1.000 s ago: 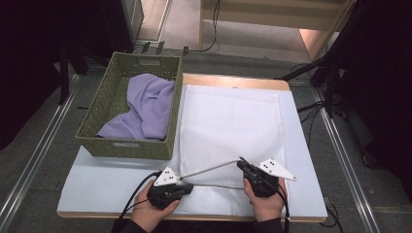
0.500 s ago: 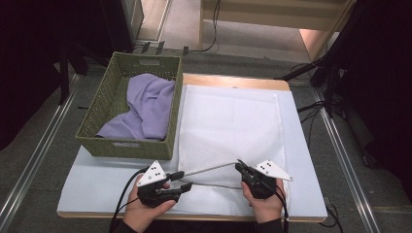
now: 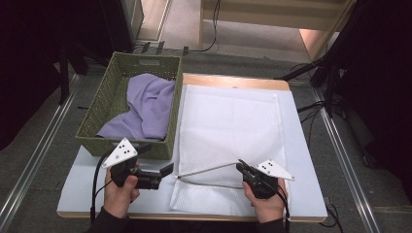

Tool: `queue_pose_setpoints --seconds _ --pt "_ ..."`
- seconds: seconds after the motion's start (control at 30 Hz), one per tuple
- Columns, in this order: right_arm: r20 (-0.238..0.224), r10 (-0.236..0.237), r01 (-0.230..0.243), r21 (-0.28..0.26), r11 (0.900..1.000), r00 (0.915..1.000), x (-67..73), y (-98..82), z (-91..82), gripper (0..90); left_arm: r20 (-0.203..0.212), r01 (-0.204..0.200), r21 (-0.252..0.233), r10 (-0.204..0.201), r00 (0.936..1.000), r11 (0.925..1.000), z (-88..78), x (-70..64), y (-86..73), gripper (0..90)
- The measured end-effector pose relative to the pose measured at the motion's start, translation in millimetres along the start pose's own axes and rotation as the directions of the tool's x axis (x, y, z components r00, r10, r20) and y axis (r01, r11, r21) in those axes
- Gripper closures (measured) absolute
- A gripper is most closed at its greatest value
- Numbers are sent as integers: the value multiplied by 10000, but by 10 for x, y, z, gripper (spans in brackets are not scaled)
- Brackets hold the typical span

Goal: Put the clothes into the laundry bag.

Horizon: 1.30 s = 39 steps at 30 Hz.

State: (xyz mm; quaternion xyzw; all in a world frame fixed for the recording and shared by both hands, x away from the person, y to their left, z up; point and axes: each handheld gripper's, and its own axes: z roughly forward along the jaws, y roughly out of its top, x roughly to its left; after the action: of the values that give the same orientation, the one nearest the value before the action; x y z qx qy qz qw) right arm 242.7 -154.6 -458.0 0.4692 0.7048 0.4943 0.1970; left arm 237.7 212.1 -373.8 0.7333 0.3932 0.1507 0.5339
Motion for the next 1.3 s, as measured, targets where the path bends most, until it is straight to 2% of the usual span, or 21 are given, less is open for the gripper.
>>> queue_pose_setpoints --seconds 0.1,0.2,0.27,0.37,0.57,0.67,0.8,0.93,0.97,1.07,1.1,1.2,1.27,1.3 --pt "38 12 -12 -3 10000 10000 -2 1 -7 864 -338 -40 8 40 9994 10000 49 118 123 0" --pt "34 1 -1 -25 10000 10000 -9 0 -9 863 -345 -59 34 61 9994 10000 119 232 225 0" --pt "37 36 -36 -23 10000 10000 -10 -2 -6 863 -310 148 34 -147 9994 9999 186 331 290 0" --pt "32 -11 11 23 10000 10000 -7 -5 -2 862 -757 144 252 -125 9971 9996 297 425 377 0" --pt "89 -41 41 23 10000 10000 -15 -12 -4 861 -1349 -1 525 72 9908 9986 461 561 531 0" --pt "110 -69 69 8 10000 9999 -27 -14 -4 861 -1212 286 361 -240 9923 9989 493 640 614 0" --pt "109 -80 80 1 10000 9999 -29 -16 -3 860 -1491 232 408 -168 9887 9989 563 743 734 0" --pt "115 -55 55 2 10000 9999 -30 -17 -6 859 -1766 488 630 -370 9836 9968 650 957 843 0" --pt "109 -35 35 2 10000 9999 -30 -18 -8 859 -1520 673 657 -566 9868 9956 663 1040 865 0" --pt "111 -50 51 -5 10000 9999 -32 -18 -7 859 -1606 863 864 -716 9844 9925 711 1202 894 0" --pt "113 -59 59 -4 10000 9999 -32 -18 -7 859 -1708 1016 962 -841 9817 9902 748 1300 907 0" --pt "101 -61 61 -18 10000 9999 -32 -18 -6 858 -1841 1244 1131 -1023 9776 9858 814 1467 925 0" --pt "86 -91 91 -37 10000 9999 -31 -18 -3 858 -2087 1259 1075 -1014 9727 9862 864 1585 917 0" --pt "84 -104 104 -33 9999 9999 -30 -18 -2 858 -2214 1413 1141 -1135 9686 9834 901 1677 900 0"
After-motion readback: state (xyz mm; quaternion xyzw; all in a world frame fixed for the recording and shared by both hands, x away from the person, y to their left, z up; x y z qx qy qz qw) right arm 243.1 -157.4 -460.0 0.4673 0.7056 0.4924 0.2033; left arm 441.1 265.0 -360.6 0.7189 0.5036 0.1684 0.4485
